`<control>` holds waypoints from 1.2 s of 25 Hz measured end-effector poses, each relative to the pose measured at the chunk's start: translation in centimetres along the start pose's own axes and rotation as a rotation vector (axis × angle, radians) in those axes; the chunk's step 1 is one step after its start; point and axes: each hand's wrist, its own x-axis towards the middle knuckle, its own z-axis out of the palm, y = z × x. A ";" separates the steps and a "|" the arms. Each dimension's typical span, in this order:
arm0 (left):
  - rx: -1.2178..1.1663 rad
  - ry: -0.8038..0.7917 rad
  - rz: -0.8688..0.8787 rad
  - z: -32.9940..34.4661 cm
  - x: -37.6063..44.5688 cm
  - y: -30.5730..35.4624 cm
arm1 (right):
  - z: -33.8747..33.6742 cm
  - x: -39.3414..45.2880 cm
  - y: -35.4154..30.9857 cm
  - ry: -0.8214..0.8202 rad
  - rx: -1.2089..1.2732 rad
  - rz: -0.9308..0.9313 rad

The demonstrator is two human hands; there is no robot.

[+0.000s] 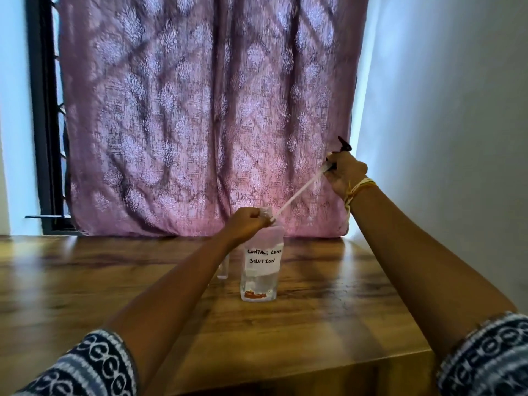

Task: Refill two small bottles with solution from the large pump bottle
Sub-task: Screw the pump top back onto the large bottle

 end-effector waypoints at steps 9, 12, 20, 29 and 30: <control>-0.033 0.028 -0.019 0.3 -0.5 0.3 | 3.8 -0.9 -2.0 0.007 -0.172 -0.242; -0.023 0.034 -0.009 0.2 -0.6 0.3 | 4.0 -1.2 0.1 -0.065 -0.276 -0.246; -0.053 0.033 0.020 0.1 -1.1 0.1 | 2.8 -5.7 5.6 -0.561 -0.489 -0.073; -0.081 0.069 0.024 0.3 -1.2 -0.7 | 1.0 -5.7 8.7 -0.598 -1.057 -0.349; -0.074 0.067 0.030 0.3 -1.1 -0.9 | 0.9 -5.8 9.1 -0.572 -1.088 -0.365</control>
